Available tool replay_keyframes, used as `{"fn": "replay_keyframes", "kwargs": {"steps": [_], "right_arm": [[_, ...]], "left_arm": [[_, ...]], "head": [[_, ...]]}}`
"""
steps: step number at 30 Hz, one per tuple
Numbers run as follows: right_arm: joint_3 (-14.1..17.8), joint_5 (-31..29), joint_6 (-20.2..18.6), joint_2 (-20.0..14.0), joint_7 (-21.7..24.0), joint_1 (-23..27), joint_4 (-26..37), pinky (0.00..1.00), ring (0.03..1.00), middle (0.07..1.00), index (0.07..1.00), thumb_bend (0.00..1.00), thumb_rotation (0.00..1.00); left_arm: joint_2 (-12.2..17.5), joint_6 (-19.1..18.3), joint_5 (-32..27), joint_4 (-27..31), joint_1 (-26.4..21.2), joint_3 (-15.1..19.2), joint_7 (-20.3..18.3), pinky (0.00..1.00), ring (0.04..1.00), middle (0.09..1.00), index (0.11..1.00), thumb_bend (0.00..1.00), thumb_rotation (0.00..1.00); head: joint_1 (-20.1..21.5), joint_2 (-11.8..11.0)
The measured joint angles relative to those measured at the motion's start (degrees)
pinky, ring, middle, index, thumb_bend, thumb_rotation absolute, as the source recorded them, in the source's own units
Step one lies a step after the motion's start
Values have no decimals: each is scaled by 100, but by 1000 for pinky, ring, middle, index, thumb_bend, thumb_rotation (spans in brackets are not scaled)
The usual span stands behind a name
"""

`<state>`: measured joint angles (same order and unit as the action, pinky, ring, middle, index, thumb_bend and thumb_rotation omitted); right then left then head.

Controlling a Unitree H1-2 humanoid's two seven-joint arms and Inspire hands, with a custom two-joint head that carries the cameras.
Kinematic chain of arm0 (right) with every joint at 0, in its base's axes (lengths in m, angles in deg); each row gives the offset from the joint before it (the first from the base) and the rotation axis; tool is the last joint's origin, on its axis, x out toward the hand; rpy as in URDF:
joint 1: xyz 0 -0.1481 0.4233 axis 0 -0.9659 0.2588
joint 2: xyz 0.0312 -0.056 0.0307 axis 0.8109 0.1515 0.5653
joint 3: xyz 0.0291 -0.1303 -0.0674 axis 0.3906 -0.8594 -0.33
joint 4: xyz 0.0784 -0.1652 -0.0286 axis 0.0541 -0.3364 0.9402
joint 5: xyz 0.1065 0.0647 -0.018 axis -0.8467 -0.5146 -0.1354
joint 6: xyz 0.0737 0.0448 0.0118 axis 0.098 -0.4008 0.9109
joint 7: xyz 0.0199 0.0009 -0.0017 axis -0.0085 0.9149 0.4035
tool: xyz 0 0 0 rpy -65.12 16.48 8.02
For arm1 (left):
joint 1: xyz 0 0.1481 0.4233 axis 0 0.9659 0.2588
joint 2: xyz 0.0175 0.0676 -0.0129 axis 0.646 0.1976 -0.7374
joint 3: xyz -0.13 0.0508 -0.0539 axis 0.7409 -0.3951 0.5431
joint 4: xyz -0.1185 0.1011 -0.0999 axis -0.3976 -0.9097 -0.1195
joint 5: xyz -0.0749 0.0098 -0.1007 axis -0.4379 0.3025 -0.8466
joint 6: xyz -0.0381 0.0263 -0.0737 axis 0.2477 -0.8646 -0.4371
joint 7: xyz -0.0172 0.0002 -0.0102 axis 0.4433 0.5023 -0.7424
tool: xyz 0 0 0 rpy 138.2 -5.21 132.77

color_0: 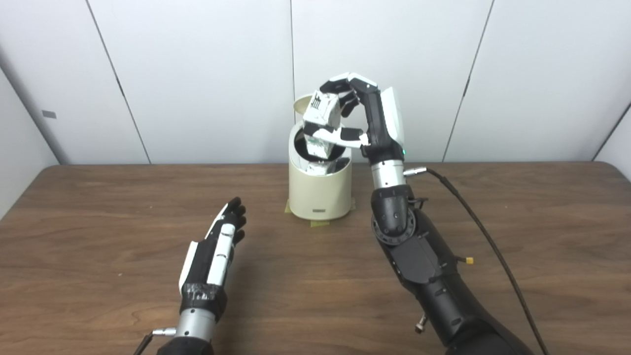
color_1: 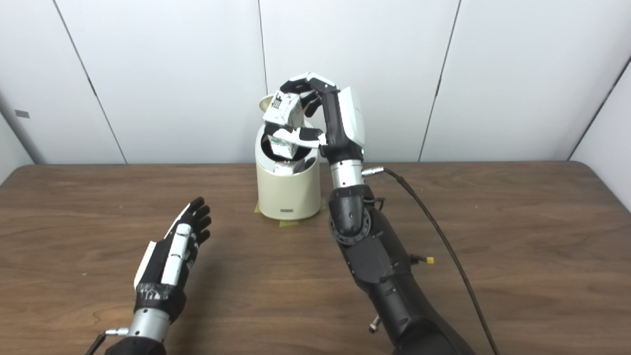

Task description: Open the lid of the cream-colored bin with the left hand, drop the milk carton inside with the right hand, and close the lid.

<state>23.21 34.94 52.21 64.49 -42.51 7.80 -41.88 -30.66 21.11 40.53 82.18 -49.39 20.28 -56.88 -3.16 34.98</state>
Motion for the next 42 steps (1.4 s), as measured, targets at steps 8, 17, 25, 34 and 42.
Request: {"fn": "replay_keyframes", "kwargs": {"steps": [8, 17, 25, 34, 42], "right_arm": [[-86, 71, 221, -16, -158, 0, -186, 277, 425, 541, 511, 492, 0], [-272, 99, 319, -92, -374, 0, -198, 271, 412, 535, 520, 491, 0], [-284, 93, 319, -89, -374, -6, -196, 271, 412, 535, 523, 491, 0], [-391, 227, 334, -97, -517, -35, -237, 270, 411, 537, 521, 491, 0], [-624, 310, 382, -239, -703, 4, -360, 277, 419, 542, 510, 492, 0]], "left_arm": [[0, 0, 3, 2, 0, 2, 2, 951, 947, 936, 930, 474, 842], [1, -1, 4, 16, 0, 9, 2, 961, 948, 938, 935, 465, 845], [1, -1, 4, 40, 0, 14, 3, 960, 952, 940, 934, 482, 823], [4, 5, 0, 40, 0, 13, -2, 975, 956, 942, 926, 498, 839], [9, 20, 0, 40, 0, 10, -6, 977, 951, 935, 927, 454, 865]], "head": [[9, -9], [26, 18], [18, 9], [9, -18], [18, -35]]}}
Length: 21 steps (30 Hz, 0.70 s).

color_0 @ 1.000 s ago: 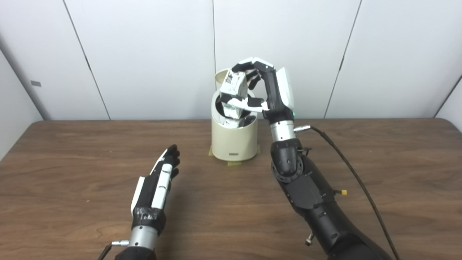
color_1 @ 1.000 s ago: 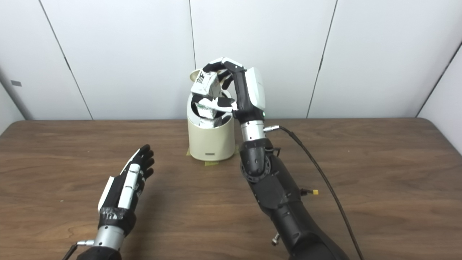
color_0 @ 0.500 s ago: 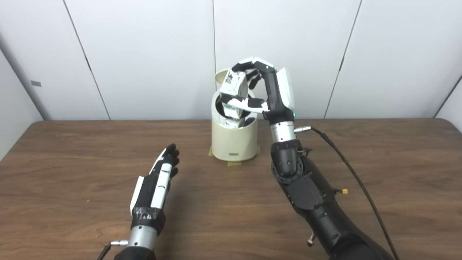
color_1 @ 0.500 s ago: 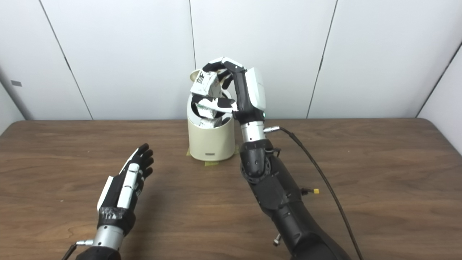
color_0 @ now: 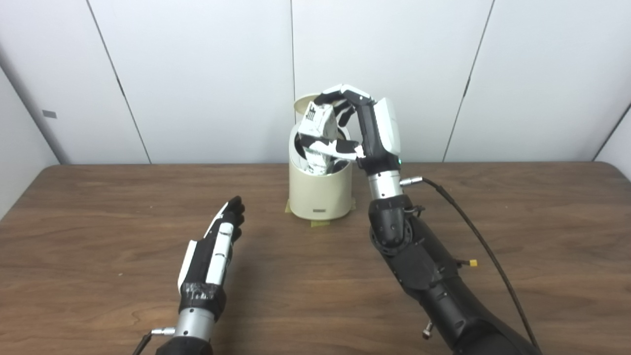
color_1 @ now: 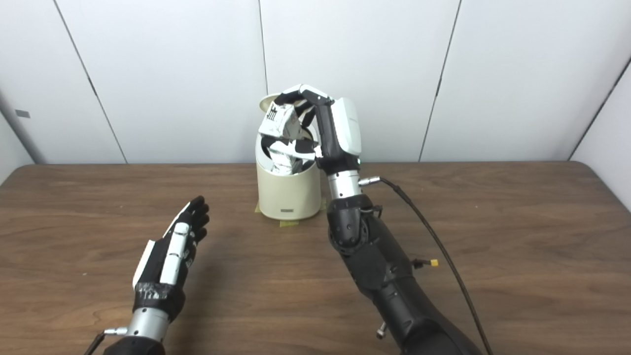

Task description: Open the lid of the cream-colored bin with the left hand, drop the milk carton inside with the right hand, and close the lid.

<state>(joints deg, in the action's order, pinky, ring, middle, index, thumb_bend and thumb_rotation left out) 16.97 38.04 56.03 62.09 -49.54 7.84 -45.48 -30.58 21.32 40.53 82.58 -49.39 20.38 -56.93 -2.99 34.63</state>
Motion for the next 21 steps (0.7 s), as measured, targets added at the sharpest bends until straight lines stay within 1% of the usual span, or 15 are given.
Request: {"fn": "replay_keyframes", "kwargs": {"steps": [4, 7, 8, 11, 13, 16, 18, 21], "right_arm": [[-129, 29, 6, -79, -155, 53, -99, 279, 422, 541, 508, 492, 0], [-273, 25, 18, -133, -247, 103, -156, 303, 421, 527, 499, 496, 0], [-300, 24, 24, -146, -249, 116, -165, 306, 421, 526, 498, 497, 0], [-338, 1, 27, -159, -262, 123, -175, 312, 422, 526, 494, 497, 0], [-364, 7, 30, -170, -284, 124, -181, 313, 421, 525, 492, 497, 0], [-427, 35, 40, -190, -399, 148, -264, 315, 421, 523, 489, 498, 0], [-460, 62, 44, -207, -456, 171, -302, 316, 419, 520, 488, 498, 0], [-502, 98, 51, -212, -562, 236, -418, 317, 419, 518, 487, 498, 0]], "left_arm": [[8, 13, -7, -1, 0, 1, -6, 972, 952, 937, 926, 468, 861], [10, 28, -19, -7, 0, 0, -9, 965, 949, 936, 923, 468, 854], [9, 40, -19, -11, 0, 0, -10, 961, 945, 933, 921, 463, 858], [9, 128, -15, -24, 0, -3, -9, 956, 938, 927, 920, 446, 876], [8, 198, -8, -53, 0, -9, -7, 960, 941, 928, 920, 459, 868], [6, 221, -1, -92, 0, -25, -7, 960, 942, 927, 919, 466, 864], [6, 249, 10, -131, 0, -35, -5, 960, 938, 924, 919, 448, 879], [6, 377, 4, -214, 0, -45, -10, 970, 944, 929, 926, 460, 861]], "head": [[-18, 9], [-26, 9], [-9, -26], [-18, -35], [-18, -62], [-26, -62], [-44, -62], [-70, -79]]}}
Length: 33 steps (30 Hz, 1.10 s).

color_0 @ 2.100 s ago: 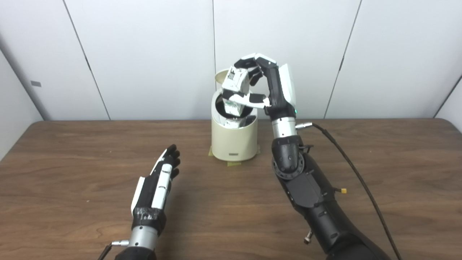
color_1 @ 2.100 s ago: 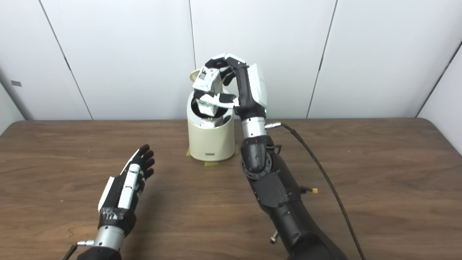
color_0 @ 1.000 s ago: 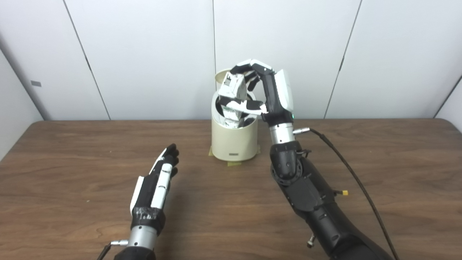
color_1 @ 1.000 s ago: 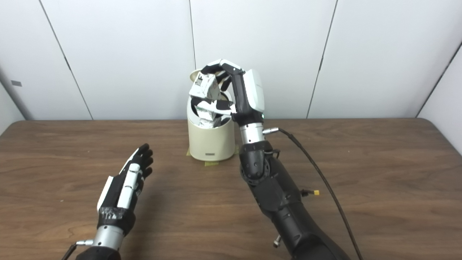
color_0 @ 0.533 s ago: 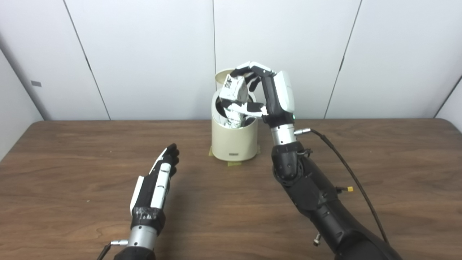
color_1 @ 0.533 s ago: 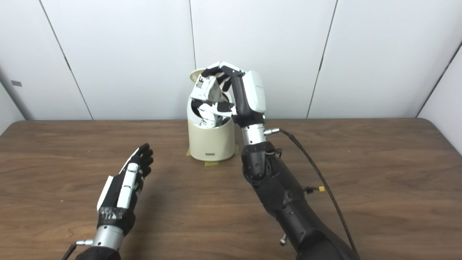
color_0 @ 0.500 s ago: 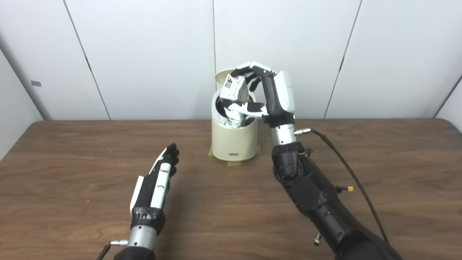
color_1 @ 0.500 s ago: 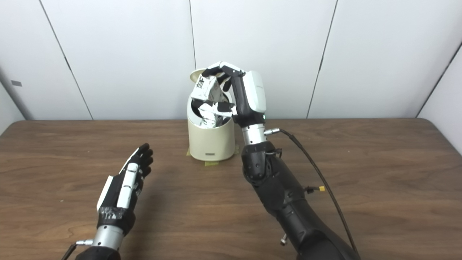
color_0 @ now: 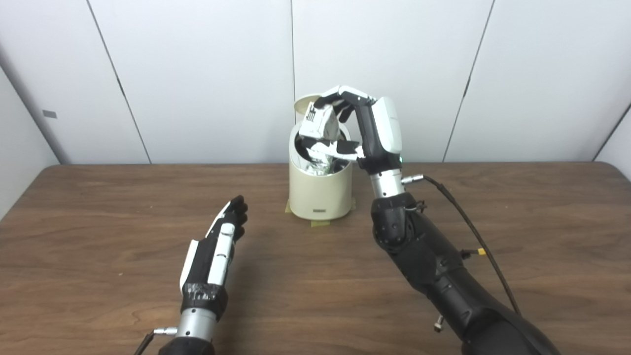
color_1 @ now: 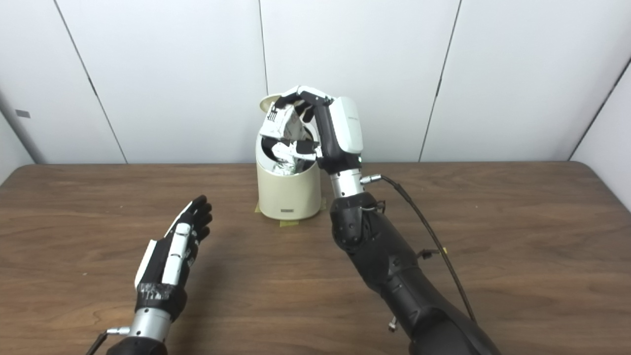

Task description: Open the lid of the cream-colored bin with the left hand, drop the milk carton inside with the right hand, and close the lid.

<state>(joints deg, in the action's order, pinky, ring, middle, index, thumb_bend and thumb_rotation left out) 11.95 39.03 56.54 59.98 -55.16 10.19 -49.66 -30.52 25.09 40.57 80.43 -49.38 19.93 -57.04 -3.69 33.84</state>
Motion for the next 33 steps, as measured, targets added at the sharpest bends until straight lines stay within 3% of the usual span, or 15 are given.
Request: {"fn": "replay_keyframes", "kwargs": {"steps": [22, 33], "right_arm": [[-451, -192, 28, -78, -297, 189, -371, 298, 423, 537, 499, 495, 0], [-503, -169, 65, -103, -354, 251, -528, 328, 439, 512, 510, 500, 0]], "left_arm": [[2, 218, 20, -115, 0, -119, -24, 968, 940, 927, 930, 456, 840], [-1, 255, 84, -158, 17, -145, -11, 958, 939, 925, 926, 454, 852]], "head": [[-18, -88], [-53, -97]]}}
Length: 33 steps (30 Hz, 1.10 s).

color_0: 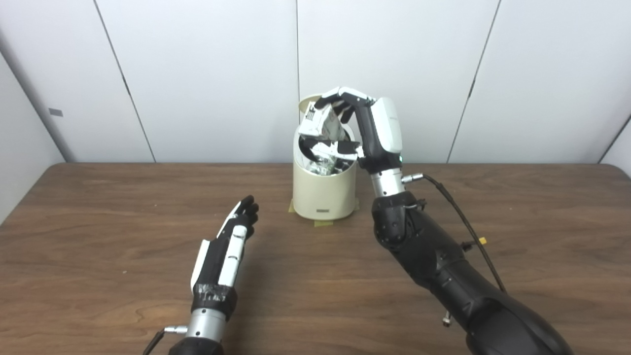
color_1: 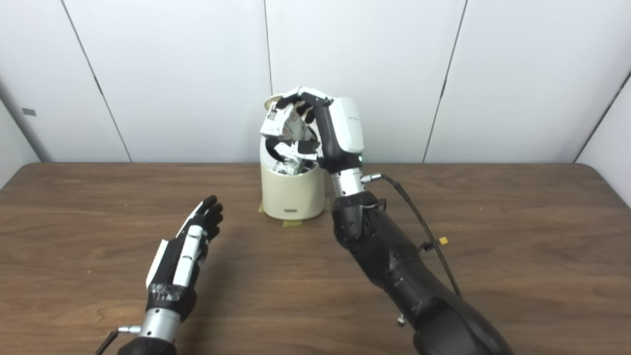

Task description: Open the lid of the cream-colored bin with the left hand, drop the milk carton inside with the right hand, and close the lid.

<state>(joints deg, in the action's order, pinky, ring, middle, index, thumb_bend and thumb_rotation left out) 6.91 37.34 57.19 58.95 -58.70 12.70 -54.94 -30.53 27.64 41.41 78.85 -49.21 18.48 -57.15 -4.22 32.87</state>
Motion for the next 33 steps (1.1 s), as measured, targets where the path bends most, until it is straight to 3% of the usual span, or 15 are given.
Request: {"fn": "replay_keyframes", "kwargs": {"steps": [3, 7, 9, 14, 33], "right_arm": [[36, 282, -2, 5, -78, 22, -88, 323, 443, 512, 525, 499, 0], [83, 547, -35, 23, -162, 21, -113, 439, 455, 508, 481, 520, 0], [123, 600, -71, 44, -145, 21, -112, 483, 554, 518, 472, 526, 1], [164, 681, -82, 81, -58, 20, -111, 750, 604, 510, 476, 530, 2], [279, 745, -87, 44, 183, -211, -200, 636, 579, 499, 484, 531, 3]], "left_arm": [[0, 0, 48, 0, 1, -4, 2, 946, 933, 920, 923, 445, 857], [1, 4, 55, -2, 2, -3, 3, 955, 938, 923, 927, 445, 862], [1, 18, 55, -19, 2, -2, 2, 959, 942, 924, 930, 442, 850], [1, 36, 61, -63, 2, -5, -2, 948, 940, 924, 928, 437, 855], [3, 35, 71, -63, 5, -2, -7, 954, 943, 920, 921, 447, 844]], "head": [[9, -9], [18, -18], [18, -26], [18, -26], [26, -26]]}}
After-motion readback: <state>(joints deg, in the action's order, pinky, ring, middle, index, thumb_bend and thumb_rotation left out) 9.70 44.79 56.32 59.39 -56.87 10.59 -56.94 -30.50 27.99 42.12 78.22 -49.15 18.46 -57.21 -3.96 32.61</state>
